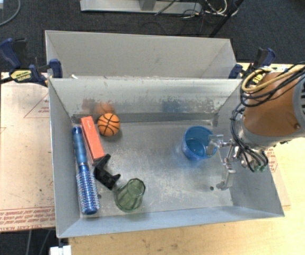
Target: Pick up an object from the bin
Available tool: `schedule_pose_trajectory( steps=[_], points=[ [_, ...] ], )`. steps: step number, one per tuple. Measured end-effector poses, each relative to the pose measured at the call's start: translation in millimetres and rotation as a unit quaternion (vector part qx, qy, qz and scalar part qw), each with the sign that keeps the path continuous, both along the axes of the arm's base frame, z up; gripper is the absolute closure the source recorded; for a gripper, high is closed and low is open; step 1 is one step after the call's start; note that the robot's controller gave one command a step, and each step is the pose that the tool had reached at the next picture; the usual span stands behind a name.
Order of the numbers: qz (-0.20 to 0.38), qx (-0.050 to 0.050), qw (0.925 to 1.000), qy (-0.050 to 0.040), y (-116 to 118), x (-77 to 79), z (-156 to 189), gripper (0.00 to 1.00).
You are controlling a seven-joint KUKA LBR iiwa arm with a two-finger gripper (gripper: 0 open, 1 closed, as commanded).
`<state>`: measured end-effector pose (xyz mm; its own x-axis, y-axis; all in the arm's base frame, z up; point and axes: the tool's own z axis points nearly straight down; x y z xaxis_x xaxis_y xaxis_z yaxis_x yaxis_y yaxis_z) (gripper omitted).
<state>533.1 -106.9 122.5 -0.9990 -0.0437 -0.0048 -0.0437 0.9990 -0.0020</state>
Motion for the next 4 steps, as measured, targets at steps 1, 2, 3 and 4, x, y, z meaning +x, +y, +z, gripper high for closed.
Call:
schedule_pose_trajectory(
  steps=[1,2,3,4],
  points=[
    [0.090,0.001,0.9960,0.0009,6.2,22.4,-33.5,0.00],
    [0.062,0.000,0.9980,-0.0015,38.2,42.3,-43.4,1.00],
    [0.062,0.000,0.9980,-0.0015,38.2,42.3,-43.4,1.00],
    [0.028,0.001,0.9996,-0.0014,31.4,25.7,155.2,1.00]
  ],
)
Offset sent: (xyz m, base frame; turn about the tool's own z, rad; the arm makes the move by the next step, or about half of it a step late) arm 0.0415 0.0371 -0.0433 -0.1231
